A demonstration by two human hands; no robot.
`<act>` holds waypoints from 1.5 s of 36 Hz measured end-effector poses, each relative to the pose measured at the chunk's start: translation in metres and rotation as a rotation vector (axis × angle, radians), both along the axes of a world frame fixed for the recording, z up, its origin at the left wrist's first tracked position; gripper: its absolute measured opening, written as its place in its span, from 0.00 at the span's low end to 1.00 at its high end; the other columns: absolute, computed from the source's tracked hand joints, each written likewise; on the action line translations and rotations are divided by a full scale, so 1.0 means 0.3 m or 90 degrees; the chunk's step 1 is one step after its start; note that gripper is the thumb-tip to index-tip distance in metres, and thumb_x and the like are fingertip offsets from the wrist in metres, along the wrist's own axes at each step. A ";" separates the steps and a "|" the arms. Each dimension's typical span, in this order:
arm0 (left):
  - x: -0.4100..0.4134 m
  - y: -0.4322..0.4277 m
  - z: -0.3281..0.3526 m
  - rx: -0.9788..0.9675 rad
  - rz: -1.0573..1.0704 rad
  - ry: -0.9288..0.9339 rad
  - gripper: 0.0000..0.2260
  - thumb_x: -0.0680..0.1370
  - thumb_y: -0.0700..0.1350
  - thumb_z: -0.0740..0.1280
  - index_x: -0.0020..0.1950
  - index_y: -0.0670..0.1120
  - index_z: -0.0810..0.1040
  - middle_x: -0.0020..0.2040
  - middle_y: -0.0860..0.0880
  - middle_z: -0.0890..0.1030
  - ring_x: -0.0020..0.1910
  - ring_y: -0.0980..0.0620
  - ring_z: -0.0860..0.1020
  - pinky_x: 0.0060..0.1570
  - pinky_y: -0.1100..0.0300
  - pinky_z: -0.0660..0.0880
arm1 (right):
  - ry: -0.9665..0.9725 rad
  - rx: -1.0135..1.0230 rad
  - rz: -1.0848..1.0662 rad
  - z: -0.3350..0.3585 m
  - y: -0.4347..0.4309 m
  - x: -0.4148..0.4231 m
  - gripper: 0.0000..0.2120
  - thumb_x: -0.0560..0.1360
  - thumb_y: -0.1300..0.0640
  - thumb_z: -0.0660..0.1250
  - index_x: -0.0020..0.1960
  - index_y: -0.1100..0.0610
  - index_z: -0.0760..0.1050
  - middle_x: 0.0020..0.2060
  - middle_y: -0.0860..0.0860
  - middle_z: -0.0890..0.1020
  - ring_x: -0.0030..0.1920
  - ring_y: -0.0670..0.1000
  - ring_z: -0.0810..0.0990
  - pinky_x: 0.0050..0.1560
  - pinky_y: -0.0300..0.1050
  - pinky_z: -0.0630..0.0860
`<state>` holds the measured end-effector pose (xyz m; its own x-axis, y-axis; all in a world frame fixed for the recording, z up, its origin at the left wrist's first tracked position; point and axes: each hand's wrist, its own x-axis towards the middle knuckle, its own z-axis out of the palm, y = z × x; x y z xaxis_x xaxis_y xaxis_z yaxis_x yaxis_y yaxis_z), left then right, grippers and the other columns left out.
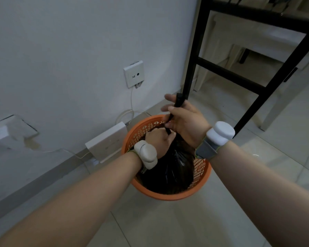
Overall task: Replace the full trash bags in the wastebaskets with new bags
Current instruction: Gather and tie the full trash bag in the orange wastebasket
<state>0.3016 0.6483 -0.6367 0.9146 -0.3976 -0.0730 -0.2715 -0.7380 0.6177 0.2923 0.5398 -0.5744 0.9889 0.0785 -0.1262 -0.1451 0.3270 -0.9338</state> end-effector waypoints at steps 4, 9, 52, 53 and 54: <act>0.010 0.033 0.012 -0.073 0.024 0.077 0.16 0.81 0.49 0.56 0.35 0.45 0.71 0.38 0.43 0.77 0.44 0.41 0.77 0.45 0.54 0.68 | -0.064 -0.325 -0.062 -0.066 -0.033 0.007 0.15 0.79 0.57 0.61 0.65 0.53 0.70 0.52 0.49 0.76 0.48 0.43 0.76 0.43 0.23 0.71; 0.024 0.052 0.014 -0.128 0.021 0.137 0.19 0.82 0.49 0.56 0.31 0.49 0.71 0.32 0.51 0.75 0.38 0.49 0.75 0.42 0.58 0.68 | -0.128 -0.721 0.022 -0.188 -0.096 0.006 0.15 0.78 0.48 0.59 0.64 0.48 0.72 0.55 0.48 0.80 0.56 0.50 0.78 0.57 0.45 0.73; 0.016 0.098 0.010 -0.279 0.157 0.136 0.09 0.79 0.46 0.63 0.53 0.41 0.76 0.37 0.53 0.79 0.34 0.61 0.76 0.32 0.76 0.68 | -0.082 -0.525 -0.004 -0.219 -0.043 -0.021 0.07 0.71 0.63 0.71 0.40 0.53 0.75 0.33 0.46 0.83 0.34 0.43 0.80 0.40 0.37 0.76; 0.015 0.098 0.002 -0.289 0.168 0.155 0.07 0.77 0.44 0.65 0.53 0.42 0.75 0.37 0.51 0.80 0.34 0.59 0.76 0.33 0.75 0.69 | -0.061 -0.509 -0.019 -0.223 -0.040 -0.017 0.09 0.71 0.64 0.71 0.39 0.52 0.75 0.33 0.47 0.83 0.34 0.44 0.80 0.40 0.39 0.76; 0.012 0.099 -0.007 -0.302 0.179 0.183 0.07 0.75 0.41 0.68 0.51 0.43 0.73 0.38 0.48 0.81 0.36 0.56 0.77 0.37 0.72 0.71 | -0.042 -0.502 -0.038 -0.227 -0.037 -0.011 0.10 0.70 0.64 0.71 0.38 0.51 0.75 0.32 0.47 0.82 0.33 0.45 0.78 0.40 0.40 0.75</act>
<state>0.3053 0.6779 -0.6389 0.9590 -0.1941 -0.2065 0.1195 -0.3838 0.9156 0.2889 0.5286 -0.6426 0.9960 -0.0628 -0.0643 -0.0851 -0.4293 -0.8992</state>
